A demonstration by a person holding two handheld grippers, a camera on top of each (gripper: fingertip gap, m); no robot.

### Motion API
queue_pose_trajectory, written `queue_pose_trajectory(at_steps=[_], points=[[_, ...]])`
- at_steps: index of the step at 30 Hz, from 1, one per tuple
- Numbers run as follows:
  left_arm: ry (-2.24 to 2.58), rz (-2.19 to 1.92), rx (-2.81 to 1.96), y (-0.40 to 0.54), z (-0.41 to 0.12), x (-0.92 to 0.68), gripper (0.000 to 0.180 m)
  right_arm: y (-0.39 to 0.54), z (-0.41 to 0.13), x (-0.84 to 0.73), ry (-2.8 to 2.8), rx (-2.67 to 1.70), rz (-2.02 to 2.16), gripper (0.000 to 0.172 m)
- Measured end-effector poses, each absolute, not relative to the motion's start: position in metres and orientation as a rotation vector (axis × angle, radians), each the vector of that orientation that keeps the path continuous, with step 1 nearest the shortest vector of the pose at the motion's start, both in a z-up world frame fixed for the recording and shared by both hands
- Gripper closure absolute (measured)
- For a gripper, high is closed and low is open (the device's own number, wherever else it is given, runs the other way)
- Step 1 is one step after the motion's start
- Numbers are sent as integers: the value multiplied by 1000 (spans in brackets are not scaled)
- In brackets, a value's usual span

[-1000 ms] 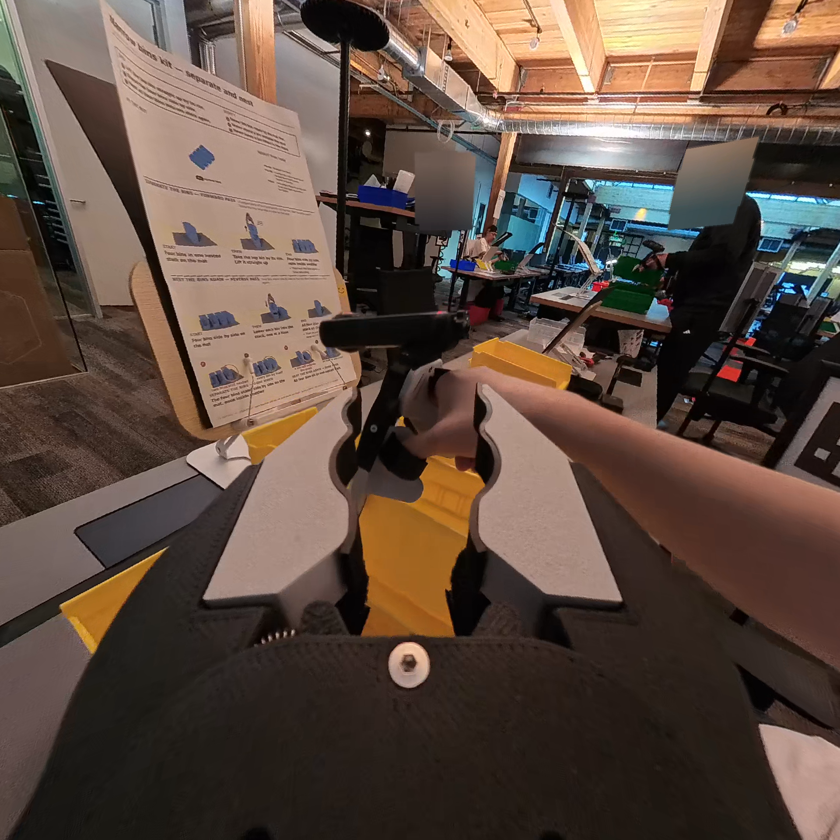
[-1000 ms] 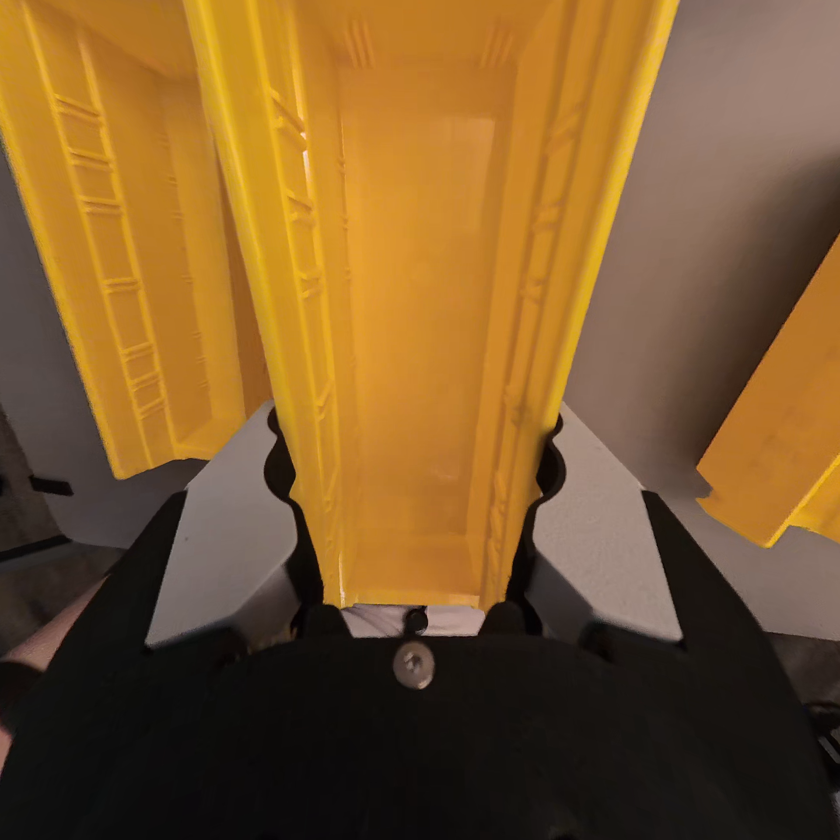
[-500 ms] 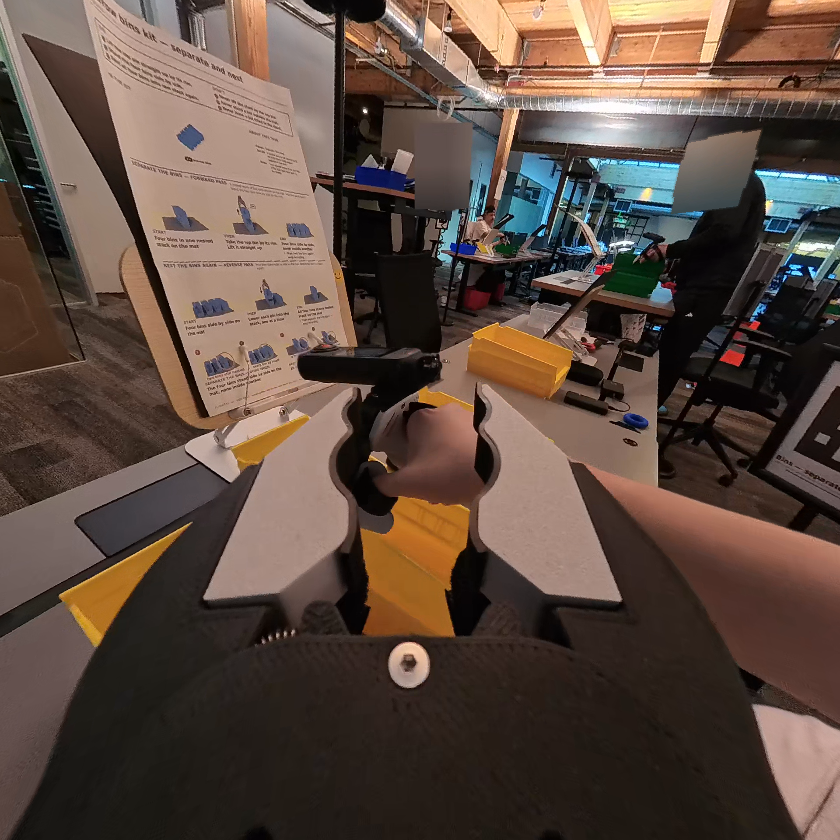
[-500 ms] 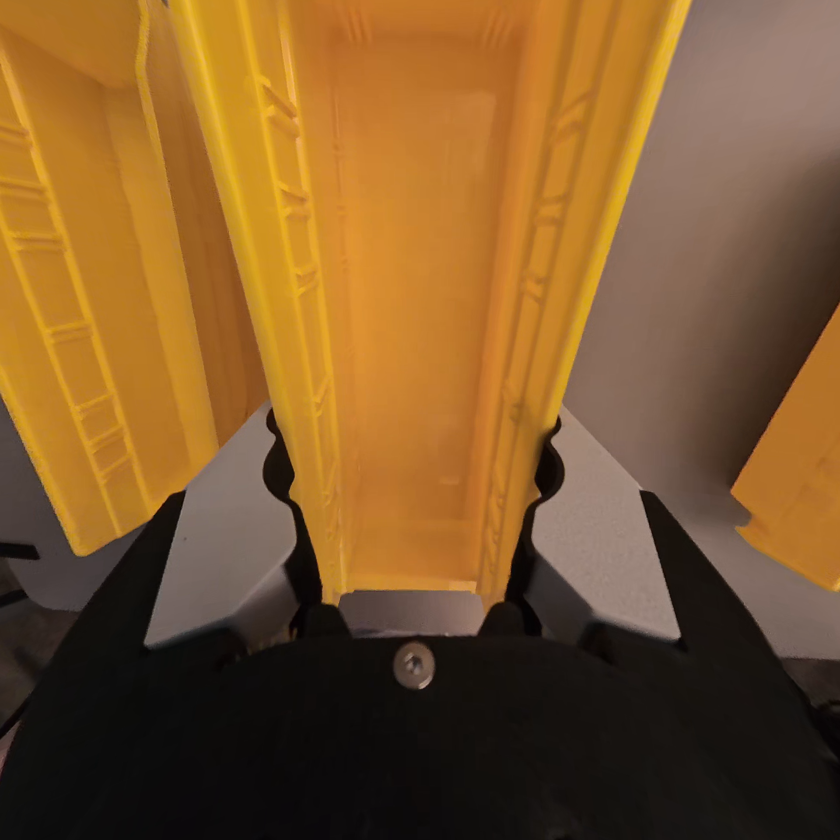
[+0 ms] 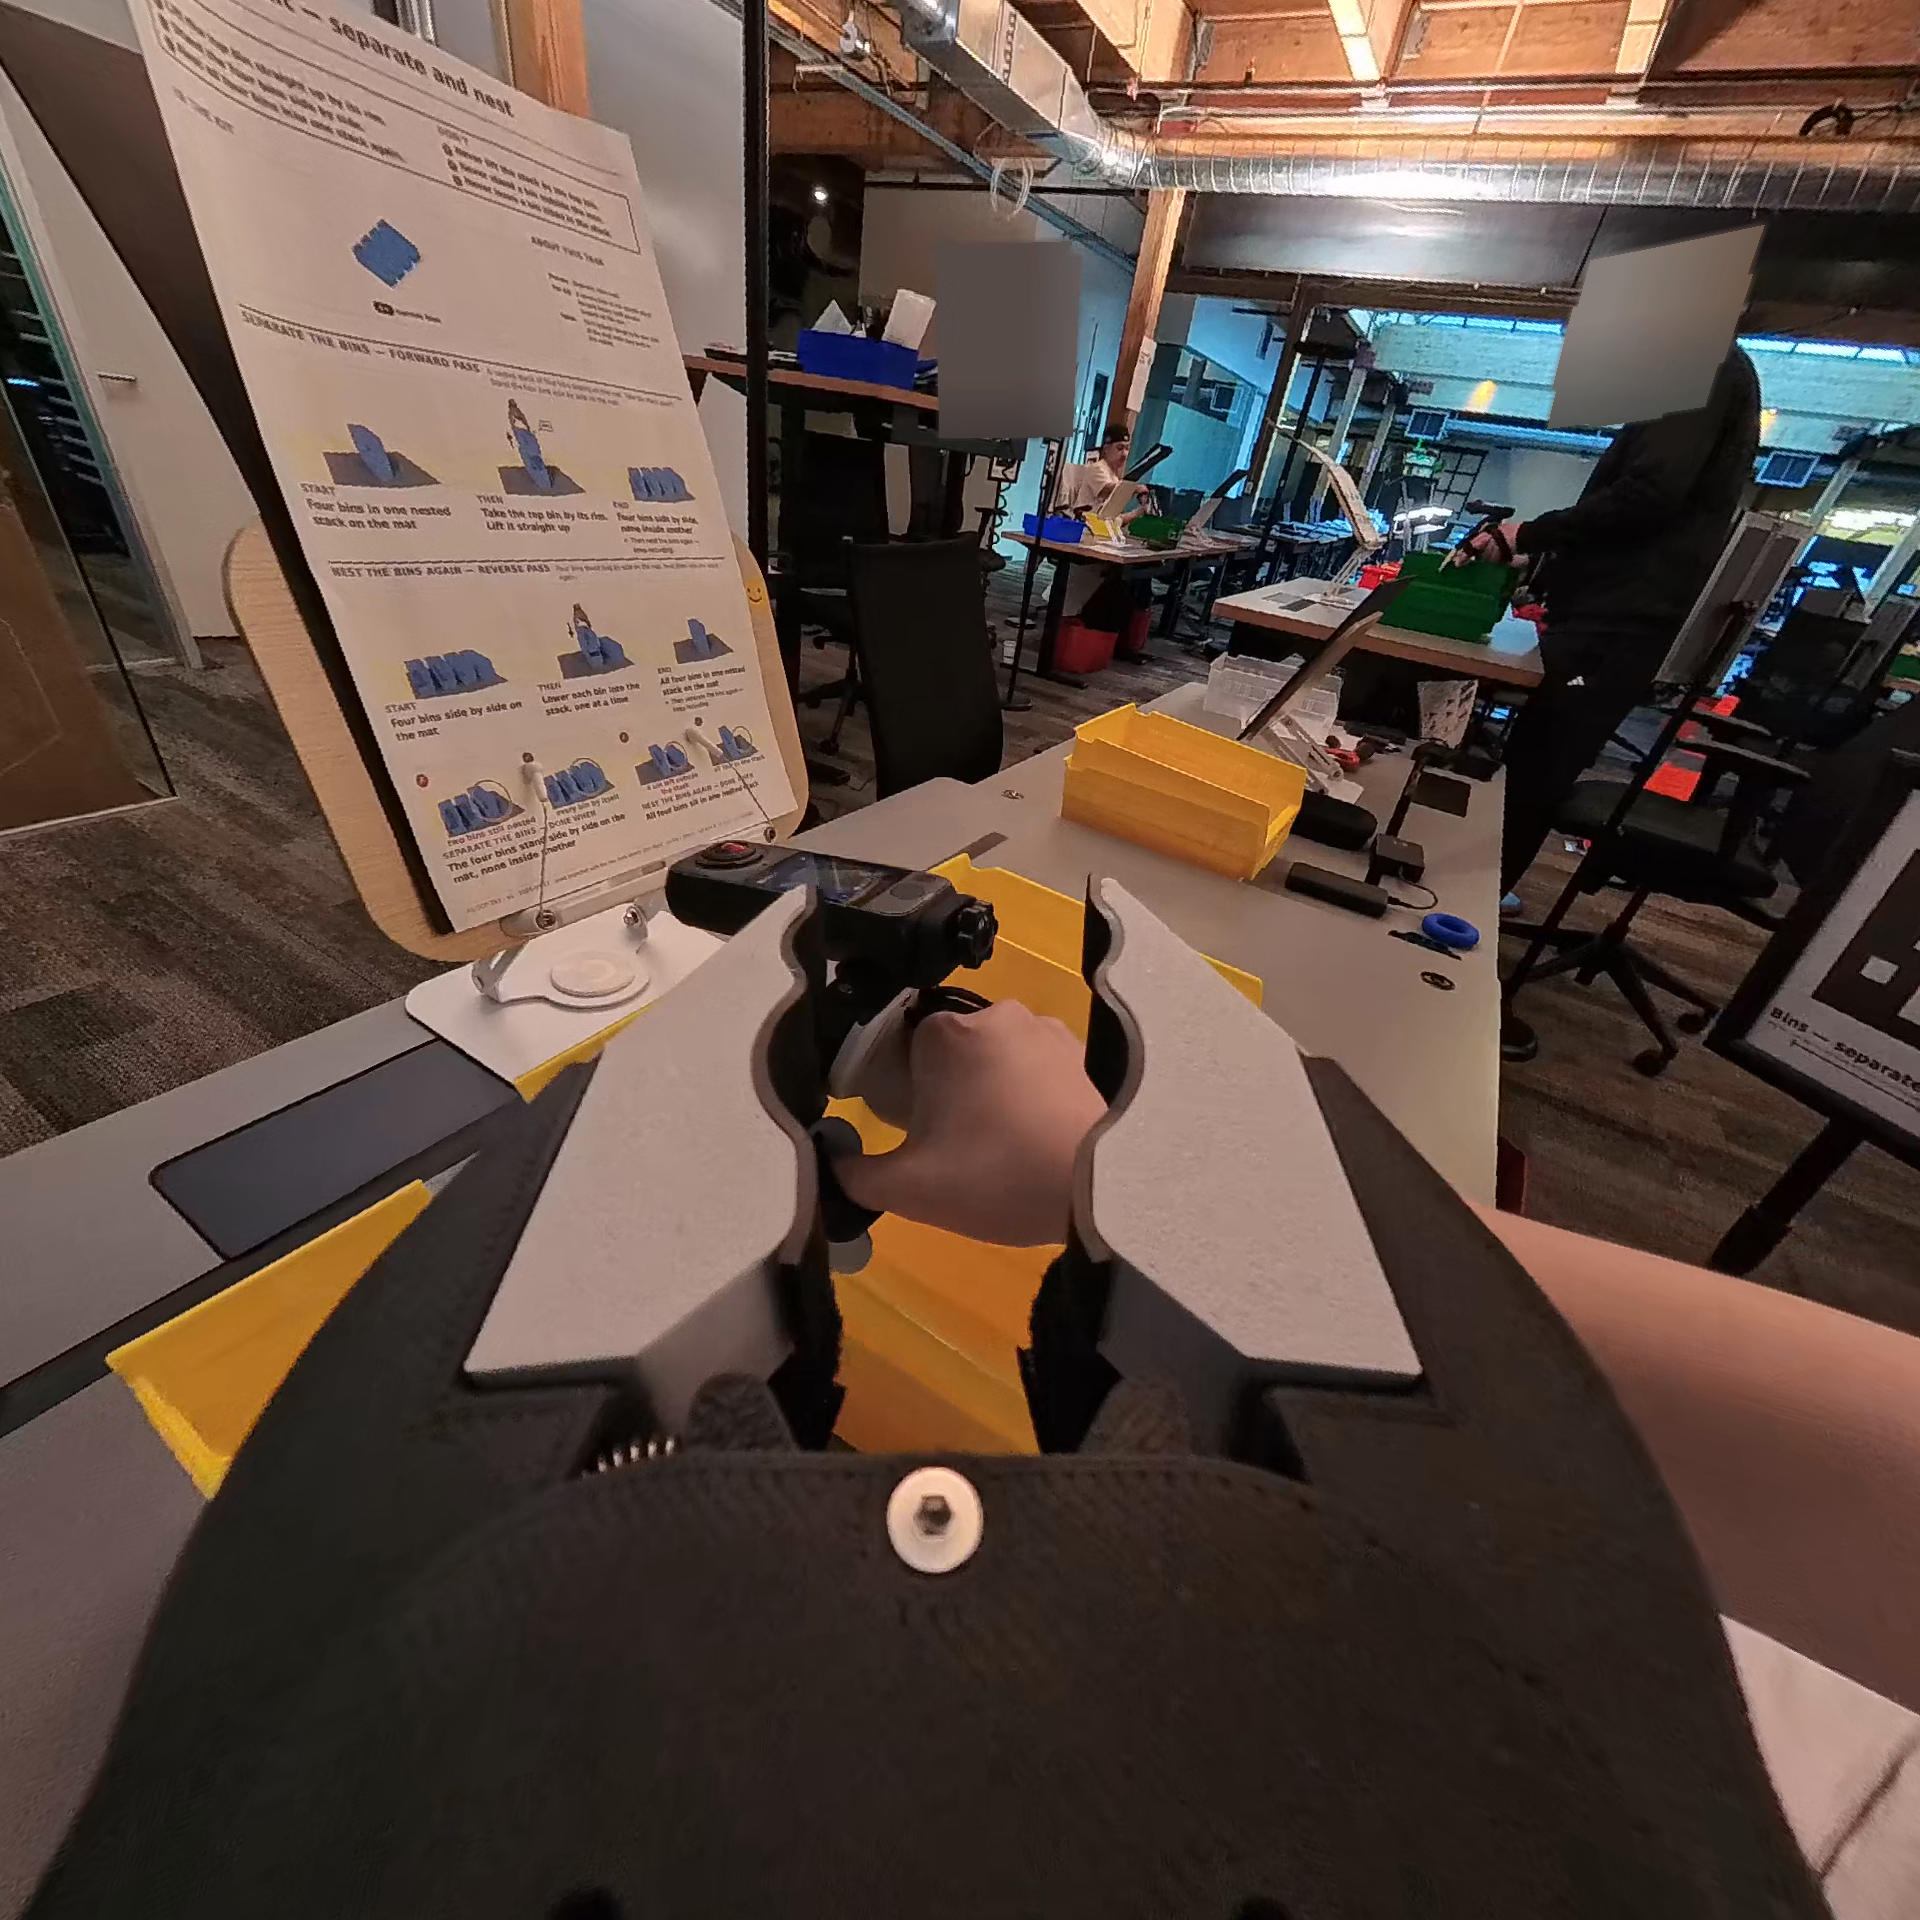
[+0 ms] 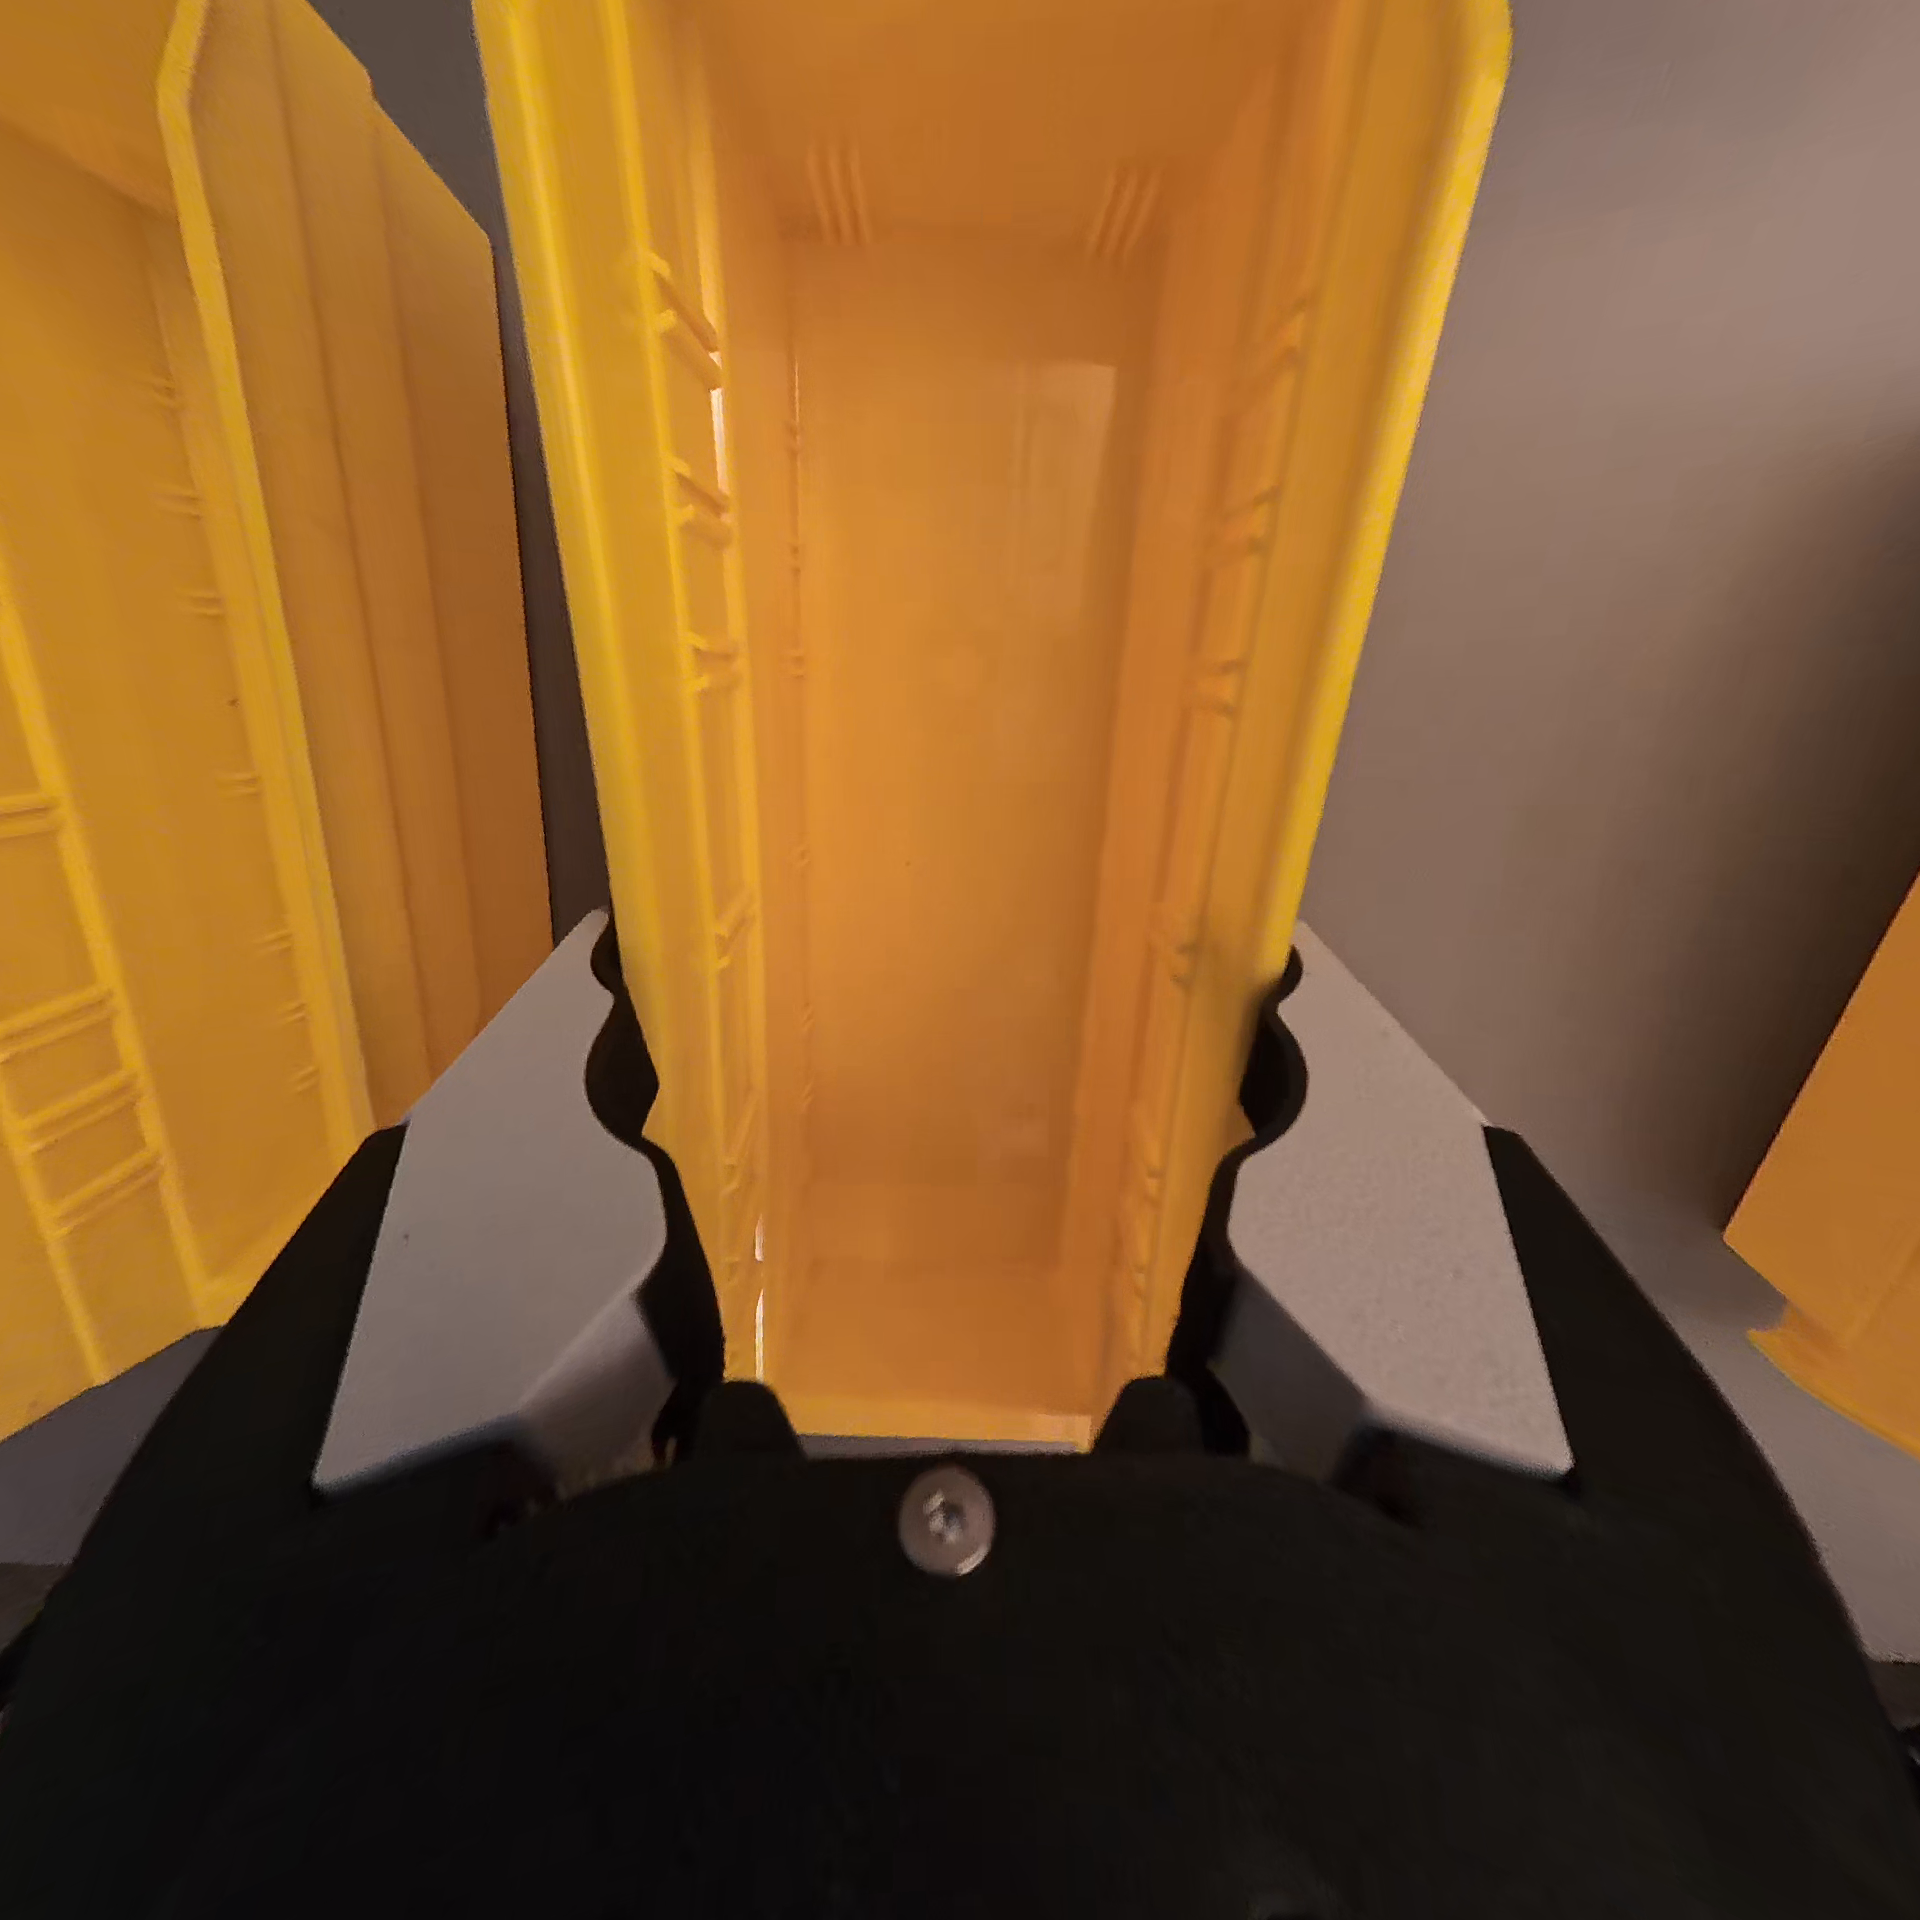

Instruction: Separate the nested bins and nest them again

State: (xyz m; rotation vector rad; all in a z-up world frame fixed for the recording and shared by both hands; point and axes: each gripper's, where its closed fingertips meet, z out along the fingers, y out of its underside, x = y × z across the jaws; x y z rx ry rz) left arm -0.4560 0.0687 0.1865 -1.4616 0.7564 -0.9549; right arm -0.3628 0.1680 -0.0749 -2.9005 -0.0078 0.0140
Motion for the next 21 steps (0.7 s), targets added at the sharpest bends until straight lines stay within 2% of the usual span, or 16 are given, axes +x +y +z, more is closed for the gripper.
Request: queue_pose_trajectory(at_steps=[7, 11, 15, 17, 21], points=[[781, -938, -1479, 67, 182, -450, 132, 162, -66, -368, -177, -2938, 27, 35], [775, -936, -1475, 67, 184, -452, 131, 170, 6, -353, -378, -2727, 69, 33], [770, -940, -1478, 67, 183, -454, 131, 188, 70, -231, -327, -2493, -202, 29], [766, -942, -1477, 68, 184, -456, 131, 178, 66, -153, -206, -2525, -325, 24], [757, -943, -1484, 71, 183, -457, 131, 151, 1, -74, -9, -2668, -129, 22]])
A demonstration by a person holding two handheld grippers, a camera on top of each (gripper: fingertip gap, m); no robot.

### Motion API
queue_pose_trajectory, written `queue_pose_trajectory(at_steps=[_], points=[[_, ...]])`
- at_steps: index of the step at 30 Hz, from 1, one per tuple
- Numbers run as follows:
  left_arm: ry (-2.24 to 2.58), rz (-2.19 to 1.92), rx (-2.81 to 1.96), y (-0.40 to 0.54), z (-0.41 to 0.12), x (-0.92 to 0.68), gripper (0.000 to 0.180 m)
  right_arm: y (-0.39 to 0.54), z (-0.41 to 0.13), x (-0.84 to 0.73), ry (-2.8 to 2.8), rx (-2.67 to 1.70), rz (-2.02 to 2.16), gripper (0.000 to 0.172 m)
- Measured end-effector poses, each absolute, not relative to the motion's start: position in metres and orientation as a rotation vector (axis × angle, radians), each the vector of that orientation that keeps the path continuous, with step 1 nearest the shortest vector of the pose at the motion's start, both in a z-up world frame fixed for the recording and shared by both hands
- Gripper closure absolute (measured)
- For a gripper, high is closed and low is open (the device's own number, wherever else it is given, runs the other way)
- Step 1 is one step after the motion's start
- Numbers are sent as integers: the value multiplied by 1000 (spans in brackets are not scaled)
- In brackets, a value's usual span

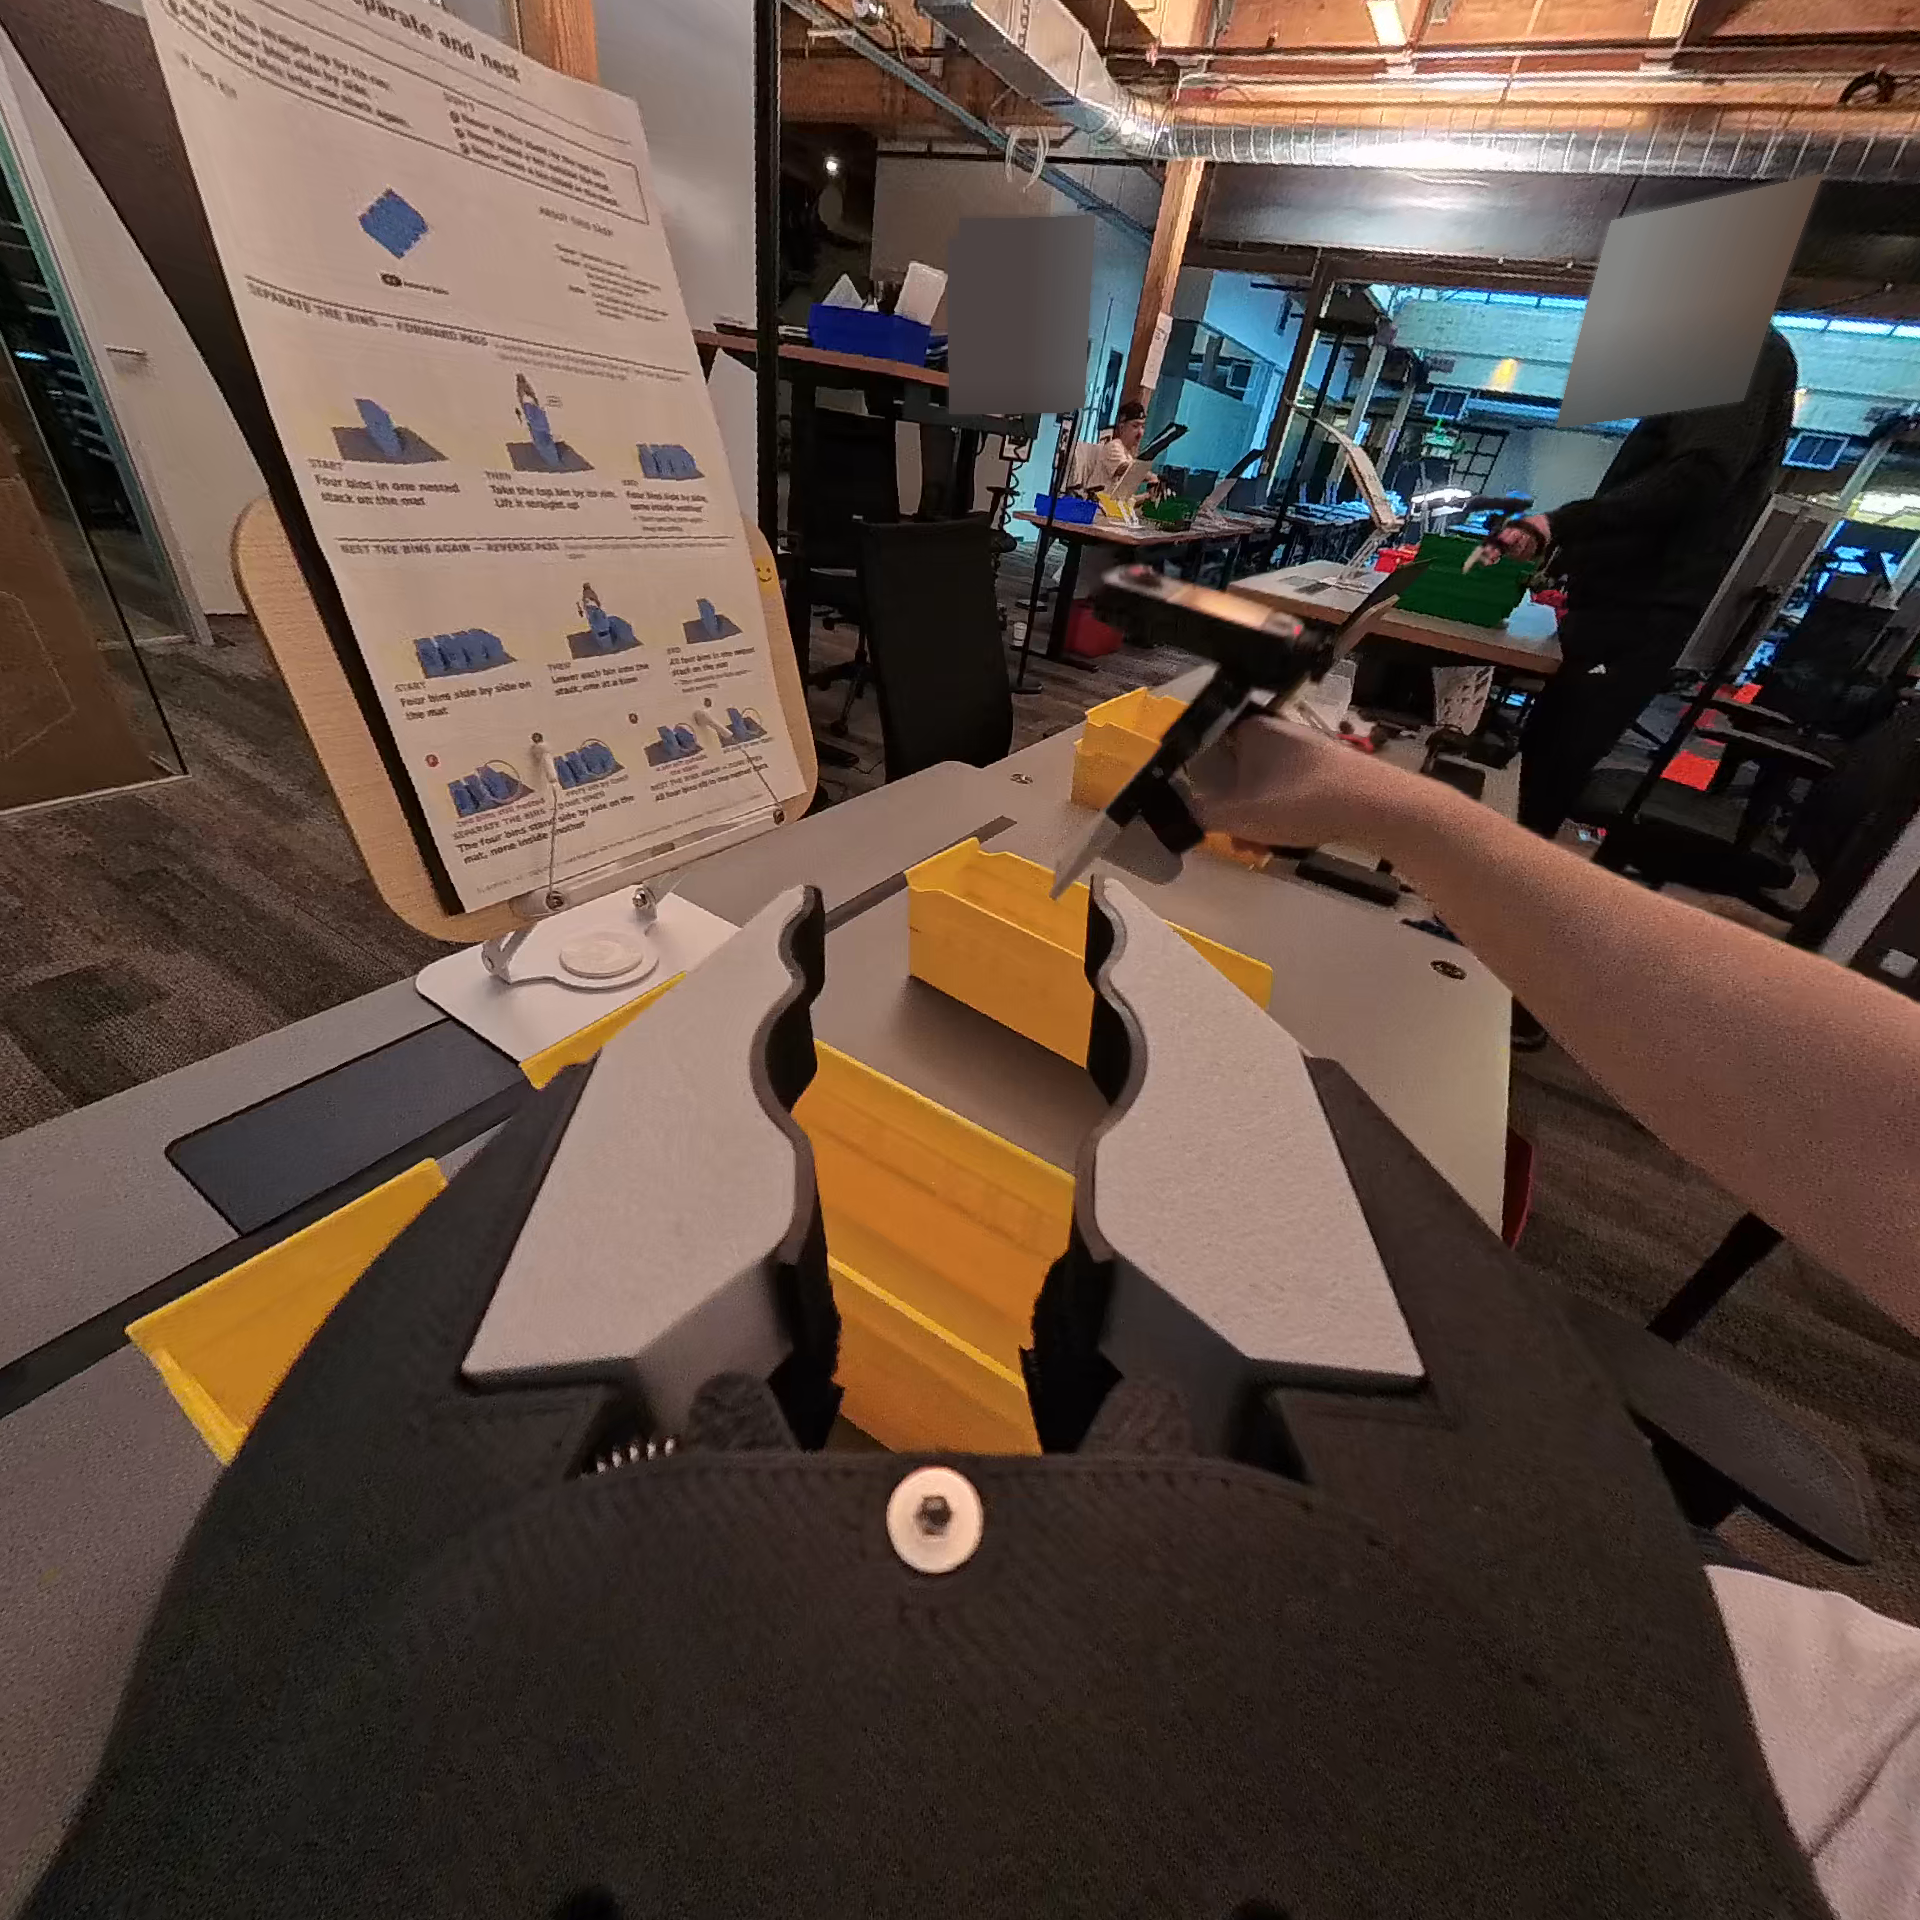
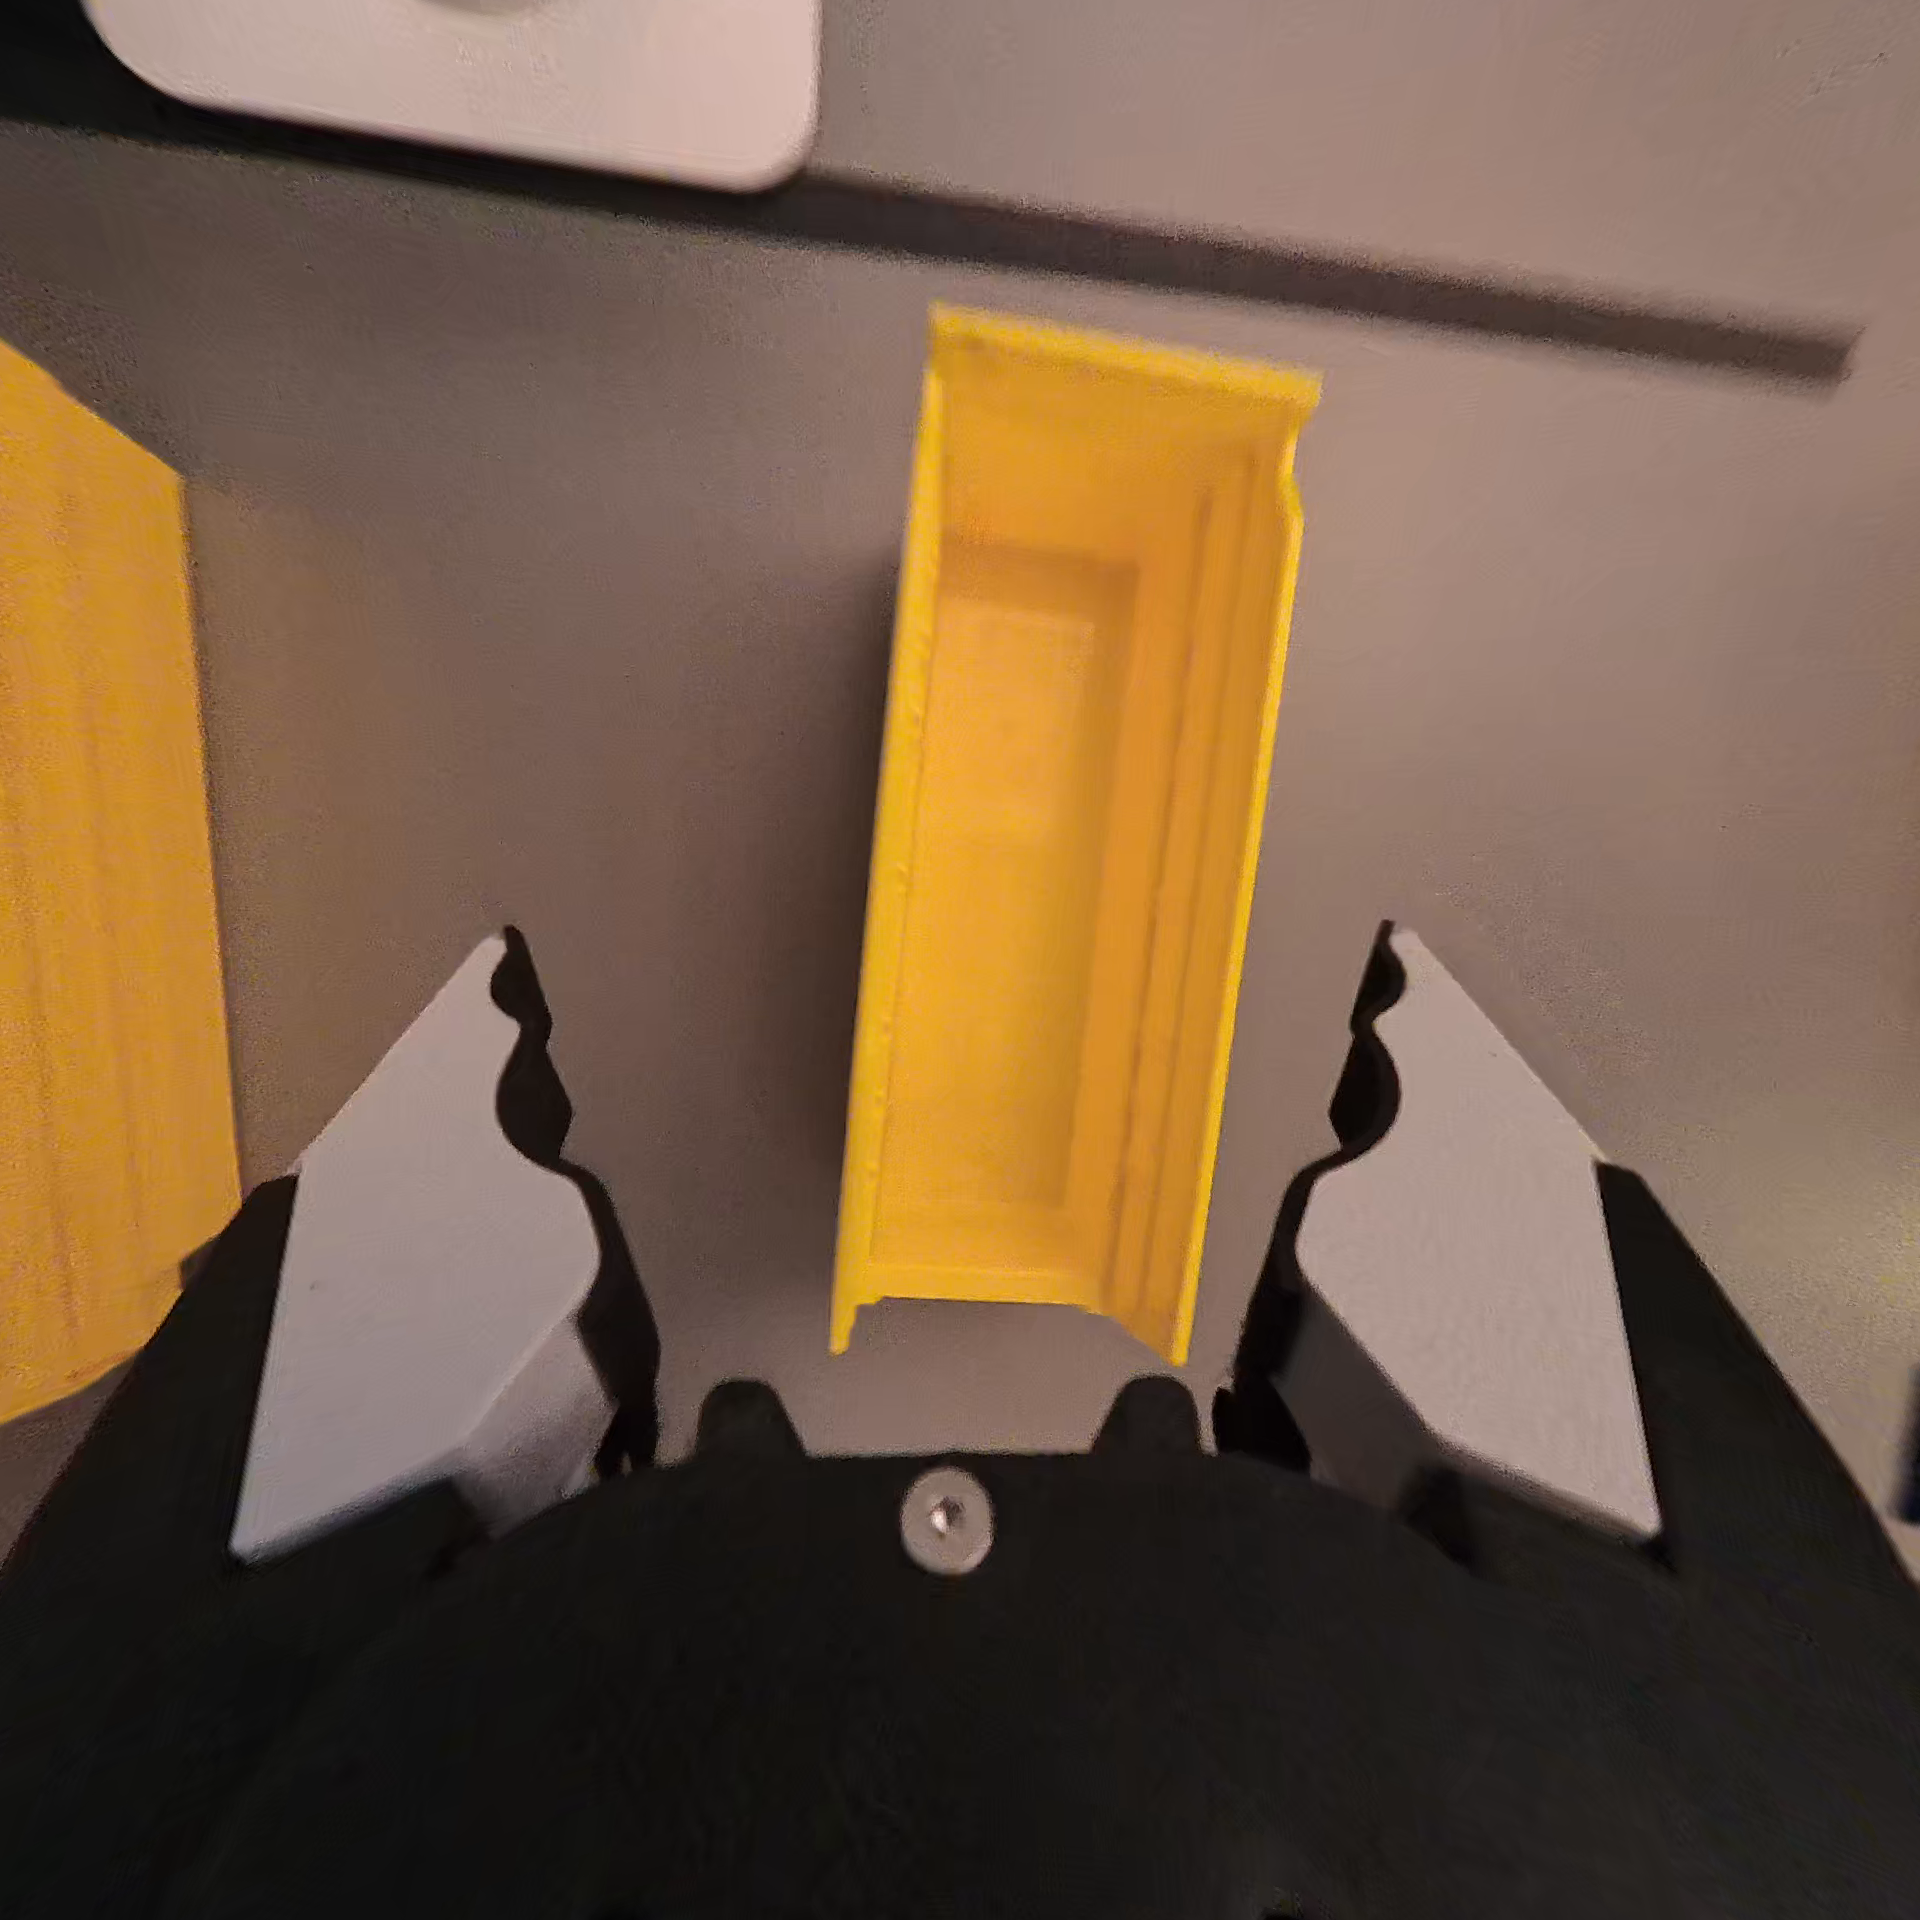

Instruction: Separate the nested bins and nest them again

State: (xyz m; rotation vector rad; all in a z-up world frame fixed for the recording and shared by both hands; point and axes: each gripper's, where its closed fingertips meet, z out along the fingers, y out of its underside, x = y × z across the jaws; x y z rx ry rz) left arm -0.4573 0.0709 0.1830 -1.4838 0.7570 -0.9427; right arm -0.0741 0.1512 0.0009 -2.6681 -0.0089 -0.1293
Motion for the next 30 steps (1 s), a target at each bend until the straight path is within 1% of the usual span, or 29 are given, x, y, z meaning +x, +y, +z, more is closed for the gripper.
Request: queue_pose_trajectory(at_steps=[2, 5, 9, 12, 15, 18, 22, 30], points=[[757, -938, -1497, 73, 181, -457, 131, 143, -37, -55, 62, -2723, -56, 21], [751, -931, -1520, 79, 176, -455, 131, 137, -78, -35, 104, -2807, -105, 20], [758, -904, -1561, 86, 168, -450, 131, 135, -102, -41, 224, -2888, 37, 20], [770, -889, -1595, 90, 161, -445, 131, 128, -117, -40, 272, -2980, 31, 20], [789, -871, -1628, 92, 154, -441, 131, 128, -118, -42, 289, -3002, 44, 23], [802, -867, -1634, 91, 152, -438, 131, 128, -114, -44, 317, -3000, 42, 39], [809, -867, -1631, 89, 152, -438, 131, 127, -111, -52, 370, -3002, 85, 51], [783, -883, -1612, 88, 158, -447, 131, 129, -85, -75, 389, -2971, 210, 57]])
